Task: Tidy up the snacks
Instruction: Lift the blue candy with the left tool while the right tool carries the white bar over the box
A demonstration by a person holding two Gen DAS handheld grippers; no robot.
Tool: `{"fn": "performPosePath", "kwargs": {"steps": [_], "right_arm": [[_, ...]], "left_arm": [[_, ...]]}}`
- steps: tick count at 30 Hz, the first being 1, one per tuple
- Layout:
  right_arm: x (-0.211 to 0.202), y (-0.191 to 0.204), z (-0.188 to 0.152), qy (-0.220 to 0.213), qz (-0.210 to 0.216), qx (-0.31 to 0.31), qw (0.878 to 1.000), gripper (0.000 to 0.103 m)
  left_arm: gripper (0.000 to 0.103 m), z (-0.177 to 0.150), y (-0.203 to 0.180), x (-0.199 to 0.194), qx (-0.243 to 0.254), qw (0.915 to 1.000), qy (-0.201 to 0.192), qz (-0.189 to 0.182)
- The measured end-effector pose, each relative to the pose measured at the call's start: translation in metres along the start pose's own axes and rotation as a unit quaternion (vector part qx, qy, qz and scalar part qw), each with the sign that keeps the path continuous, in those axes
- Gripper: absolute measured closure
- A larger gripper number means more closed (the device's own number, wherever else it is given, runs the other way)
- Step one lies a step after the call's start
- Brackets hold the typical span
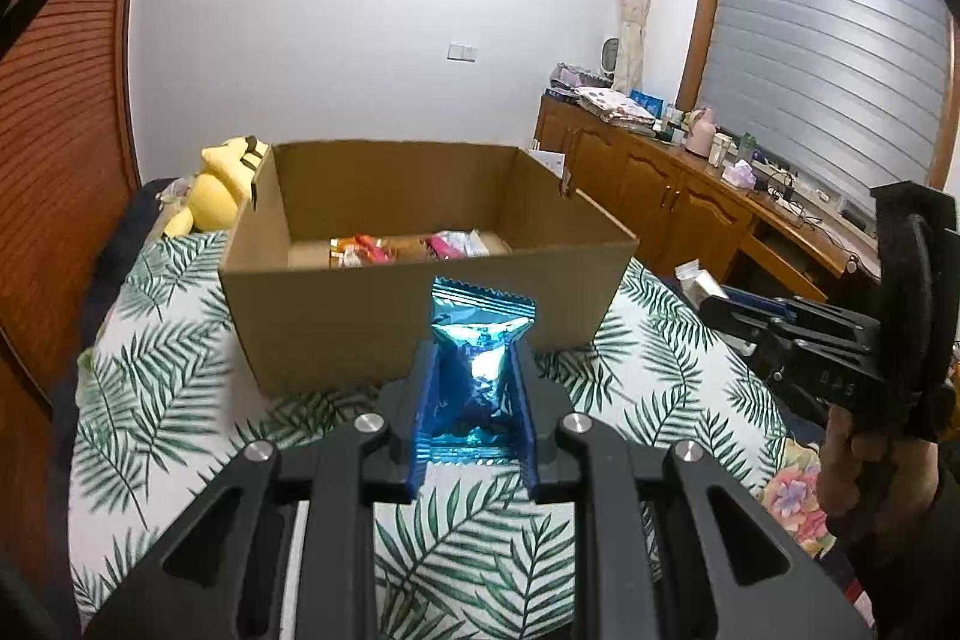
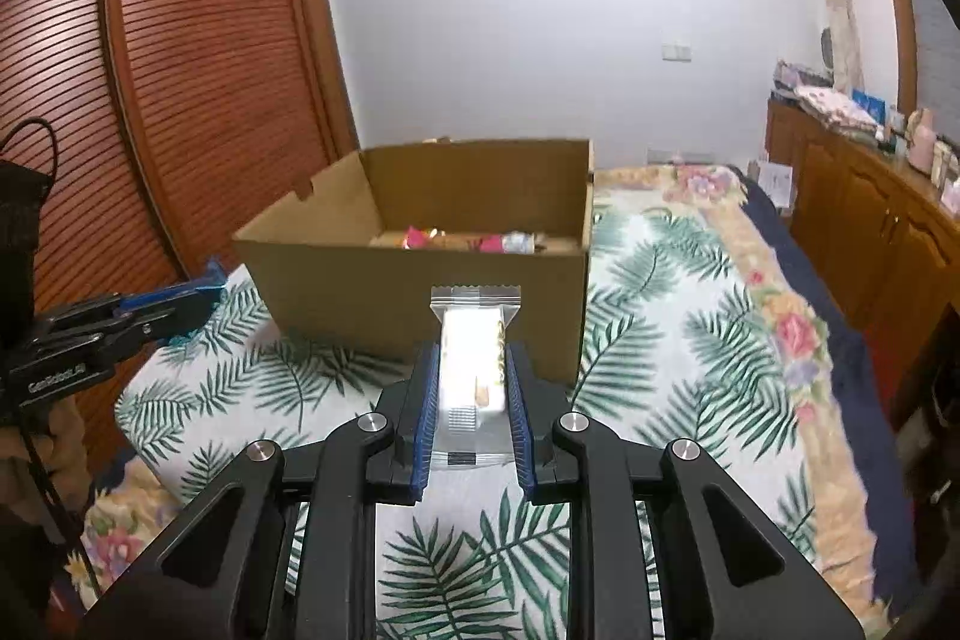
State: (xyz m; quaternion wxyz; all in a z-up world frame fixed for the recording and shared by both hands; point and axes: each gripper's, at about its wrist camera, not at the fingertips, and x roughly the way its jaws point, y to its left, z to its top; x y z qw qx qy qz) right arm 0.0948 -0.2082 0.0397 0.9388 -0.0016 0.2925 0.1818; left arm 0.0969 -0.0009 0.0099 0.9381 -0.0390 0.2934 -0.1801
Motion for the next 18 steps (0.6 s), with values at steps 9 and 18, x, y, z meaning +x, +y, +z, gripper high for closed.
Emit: {"fn": "performPosePath", "kwargs": {"steps": [9,18], "right_arm": [[0.001,0.004,0.043,-0.012,0.009,-0.026,1.000,0.084],[0.034,0.006,0.070,-0.009,0.019,-0.040,0.999,0.084]], "left_arm": [[0.083,0.037,0.009,0.013,-0.006,0.9999,-0.014,-0.005],[0.083,0.065,0.022,0.046,0.003,0.9999,-0.010,-0.005]]}}
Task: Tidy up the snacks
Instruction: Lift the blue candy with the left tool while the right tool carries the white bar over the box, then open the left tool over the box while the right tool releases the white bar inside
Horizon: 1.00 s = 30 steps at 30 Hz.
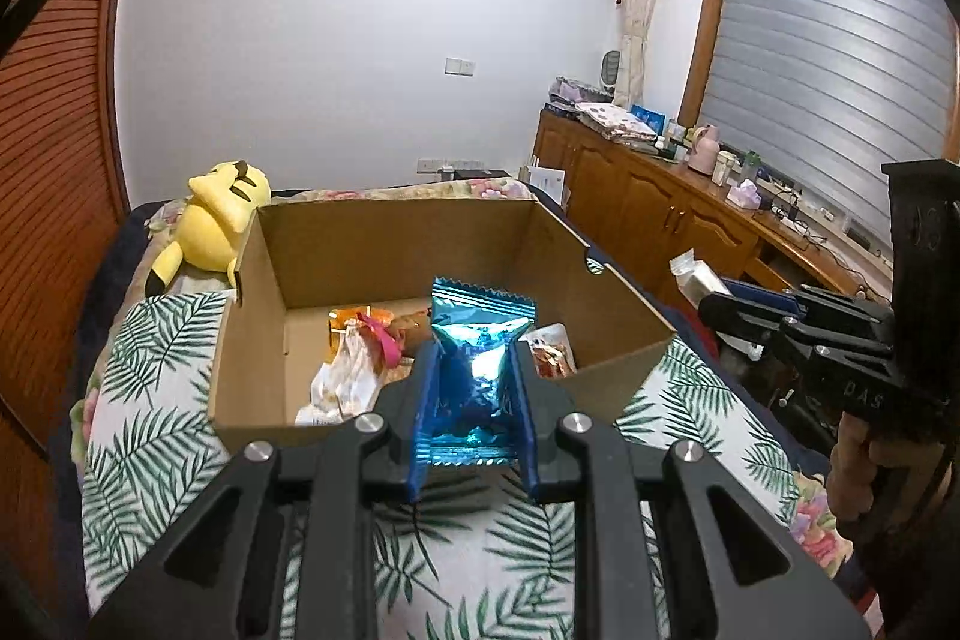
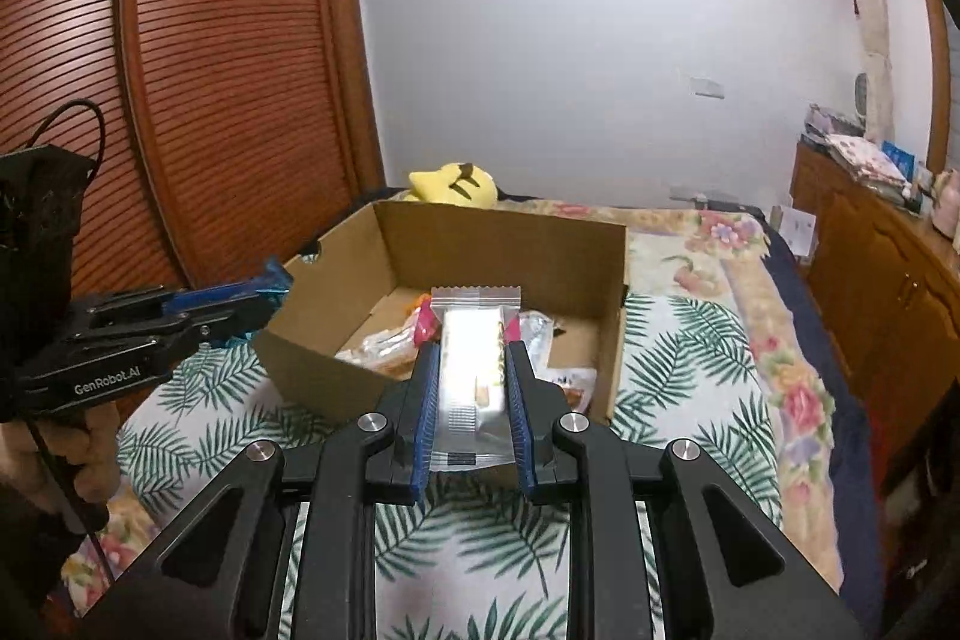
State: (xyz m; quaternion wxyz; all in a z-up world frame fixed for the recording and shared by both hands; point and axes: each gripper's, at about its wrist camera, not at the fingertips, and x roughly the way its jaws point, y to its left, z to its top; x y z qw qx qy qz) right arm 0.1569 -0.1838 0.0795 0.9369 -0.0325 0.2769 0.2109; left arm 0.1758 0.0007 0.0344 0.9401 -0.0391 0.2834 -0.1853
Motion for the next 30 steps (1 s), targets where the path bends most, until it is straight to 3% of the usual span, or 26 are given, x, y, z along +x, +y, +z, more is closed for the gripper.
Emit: {"fn": "performPosePath", "kwargs": {"steps": [19,30], "right_arm": [[0.107,-0.009,0.018,0.048,0.030,0.005,0.998,0.083],[0.143,-0.010,0.008,0.090,0.038,0.013,0.995,0.083]], "left_arm": [[0.083,0.026,0.026,0.103,0.013,0.9982,0.058,0.004],[0.082,0.017,0.025,0.121,0.013,0.9966,0.080,0.017]]}}
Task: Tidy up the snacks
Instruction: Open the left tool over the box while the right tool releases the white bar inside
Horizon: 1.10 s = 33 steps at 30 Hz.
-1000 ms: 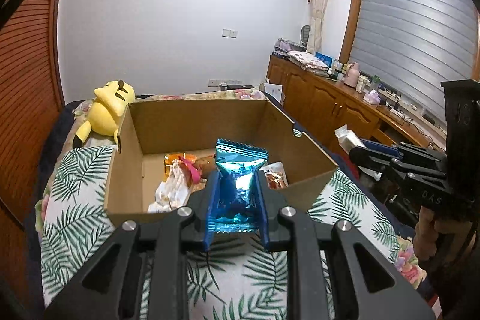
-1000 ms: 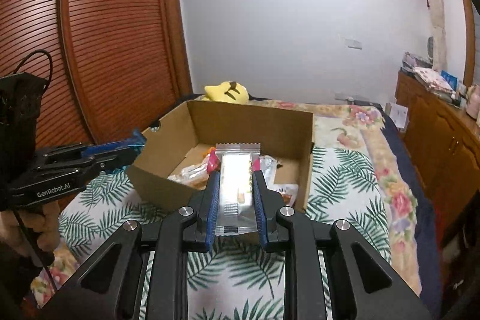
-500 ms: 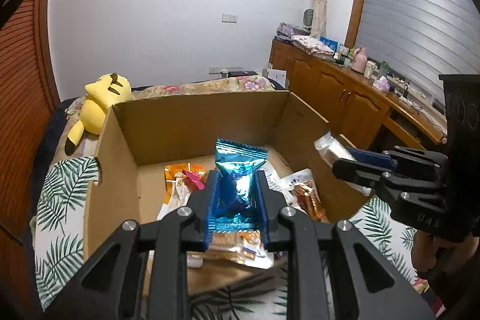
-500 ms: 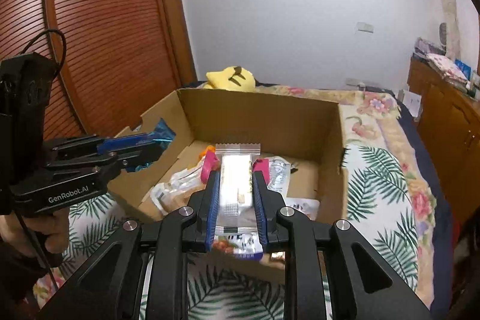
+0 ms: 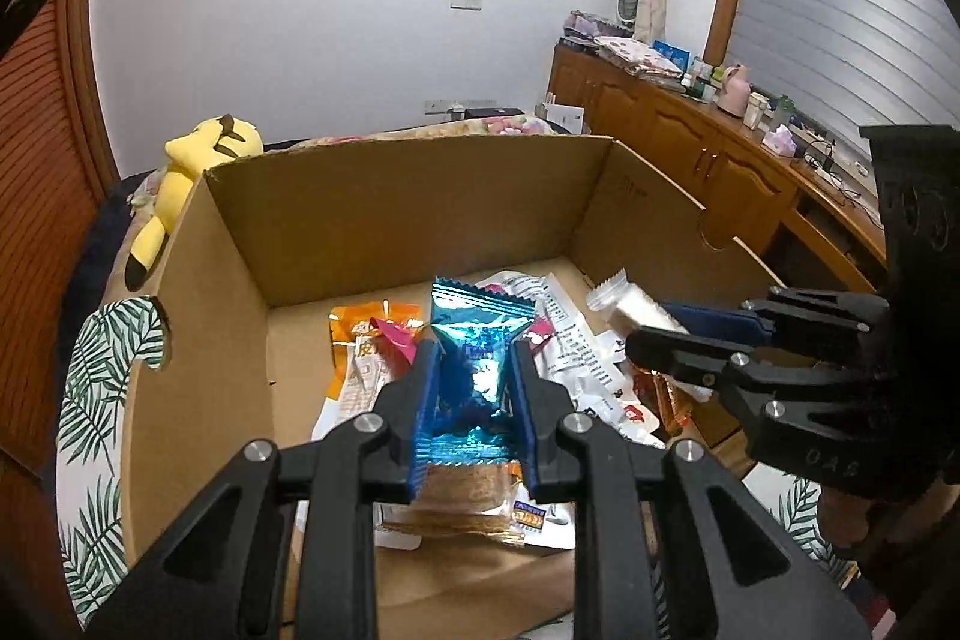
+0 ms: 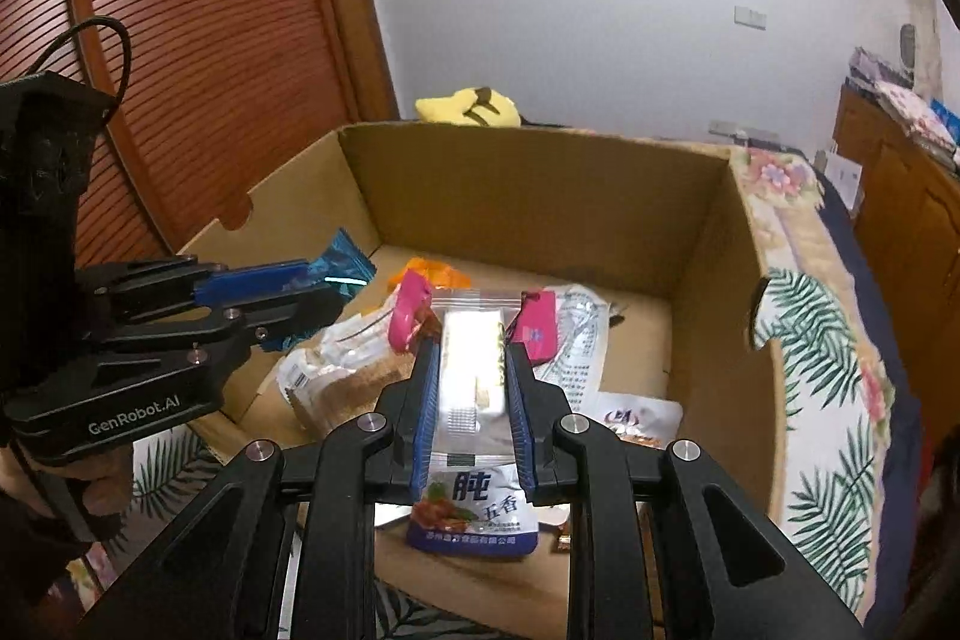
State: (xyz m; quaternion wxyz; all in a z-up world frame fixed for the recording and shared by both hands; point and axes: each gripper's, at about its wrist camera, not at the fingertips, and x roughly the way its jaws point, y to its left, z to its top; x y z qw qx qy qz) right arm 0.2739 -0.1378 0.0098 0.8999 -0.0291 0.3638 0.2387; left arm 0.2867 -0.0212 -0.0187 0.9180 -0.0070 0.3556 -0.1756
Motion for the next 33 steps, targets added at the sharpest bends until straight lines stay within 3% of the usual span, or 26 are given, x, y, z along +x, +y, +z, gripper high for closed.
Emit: {"fn": "performPosePath", "kwargs": {"steps": [5,9,10,12,16,20,22,23,24,27,30,33], "right_arm": [[0.007,0.004,-0.003,0.014,-0.003,0.000,1.000,0.083],[0.007,0.002,-0.003,0.012,0.000,0.009,1.000,0.079],[0.006,0.002,-0.003,0.010,0.001,0.013,1.000,0.076],[0.006,0.003,-0.004,0.009,-0.007,0.014,1.000,0.056],[0.001,0.001,-0.005,0.002,-0.011,0.023,1.000,0.054],[-0.011,0.001,-0.005,-0.018,-0.029,0.021,0.999,0.044],[-0.017,0.001,-0.005,-0.026,-0.029,0.023,0.999,0.039],[-0.020,0.003,-0.005,-0.030,-0.031,0.020,0.999,0.032],[-0.022,0.005,-0.005,-0.035,-0.042,0.016,0.998,0.018],[-0.032,0.009,-0.005,-0.061,-0.071,0.013,0.996,0.009],[-0.038,0.004,-0.004,-0.067,-0.060,0.026,0.996,0.000],[-0.041,0.001,-0.005,-0.070,-0.075,0.033,0.994,0.000]], "left_arm": [[0.082,-0.003,0.004,0.007,-0.005,0.9999,0.015,0.004],[0.077,-0.003,0.006,0.009,-0.003,0.9997,0.021,0.012],[0.071,-0.003,0.006,0.009,-0.004,0.9997,0.021,0.014],[0.060,-0.003,0.008,0.008,-0.007,0.9997,0.019,0.017],[0.052,-0.003,0.007,0.004,-0.006,0.9995,0.012,0.027],[0.039,-0.003,0.007,-0.006,0.000,0.9991,-0.004,0.043],[0.021,-0.002,0.007,-0.010,0.001,0.9986,-0.014,0.051],[0.017,-0.001,0.007,-0.013,0.002,0.9984,-0.022,0.052],[0.013,-0.002,0.007,-0.016,0.002,0.9979,-0.032,0.056],[0.008,0.001,0.008,-0.022,0.004,0.9970,-0.043,0.065],[0.000,0.002,0.007,-0.029,0.005,0.9948,-0.060,0.082],[0.000,0.003,0.003,-0.037,0.014,0.9920,-0.076,0.100]]}}
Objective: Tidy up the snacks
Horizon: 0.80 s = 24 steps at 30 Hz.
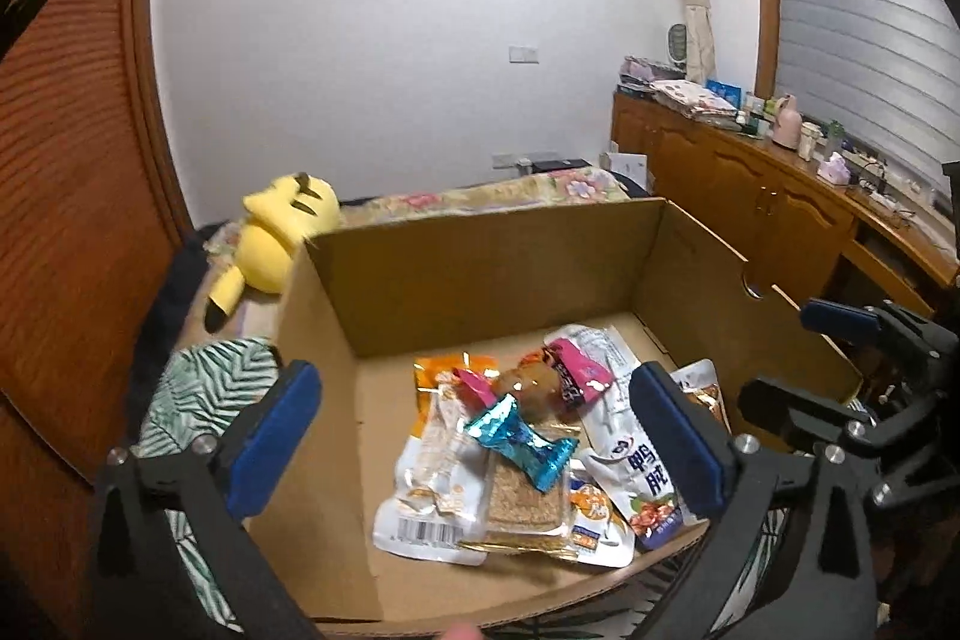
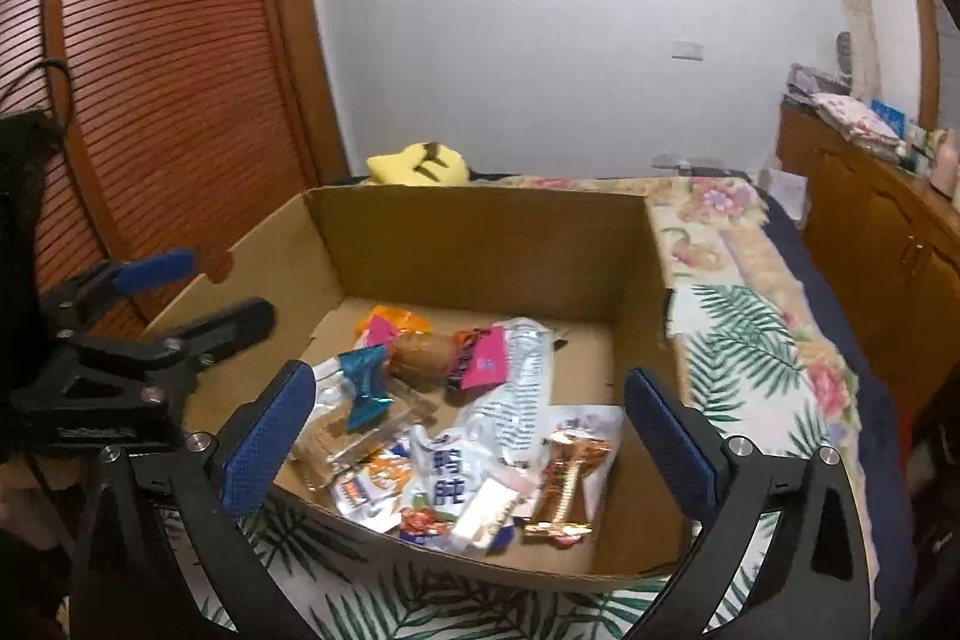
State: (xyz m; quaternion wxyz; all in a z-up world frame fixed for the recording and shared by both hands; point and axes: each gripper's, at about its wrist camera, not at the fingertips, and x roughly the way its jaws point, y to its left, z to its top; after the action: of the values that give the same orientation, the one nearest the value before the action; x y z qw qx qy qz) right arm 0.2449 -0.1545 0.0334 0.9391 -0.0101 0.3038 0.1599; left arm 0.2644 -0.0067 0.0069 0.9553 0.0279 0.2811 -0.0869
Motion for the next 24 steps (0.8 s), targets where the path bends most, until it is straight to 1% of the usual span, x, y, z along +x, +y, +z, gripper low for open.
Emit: {"fn": "performPosePath", "kwargs": {"steps": [3,6,8,12,16,24], "right_arm": [[-0.002,-0.001,-0.001,0.001,-0.008,0.002,1.000,0.000],[-0.008,-0.001,-0.004,0.000,-0.014,0.002,1.000,0.000],[-0.013,0.000,-0.007,-0.001,-0.017,0.002,1.000,0.000],[-0.029,0.001,-0.012,-0.010,-0.027,0.004,1.000,0.000],[-0.048,0.001,-0.017,-0.019,-0.034,0.009,0.999,0.000],[-0.097,0.014,-0.034,-0.045,-0.043,-0.004,0.998,0.000]], "left_arm": [[0.000,-0.001,-0.006,-0.009,0.011,0.9998,-0.017,0.004],[0.000,-0.002,-0.009,-0.017,0.002,0.9995,-0.025,0.016],[0.000,-0.004,-0.012,-0.025,0.000,0.9993,-0.034,0.017],[0.000,-0.009,-0.015,-0.038,-0.011,0.9992,-0.034,0.016],[0.000,-0.016,-0.018,-0.056,-0.017,0.9987,-0.037,0.030],[0.000,-0.039,-0.018,-0.090,-0.034,0.9980,-0.038,0.037]]}}
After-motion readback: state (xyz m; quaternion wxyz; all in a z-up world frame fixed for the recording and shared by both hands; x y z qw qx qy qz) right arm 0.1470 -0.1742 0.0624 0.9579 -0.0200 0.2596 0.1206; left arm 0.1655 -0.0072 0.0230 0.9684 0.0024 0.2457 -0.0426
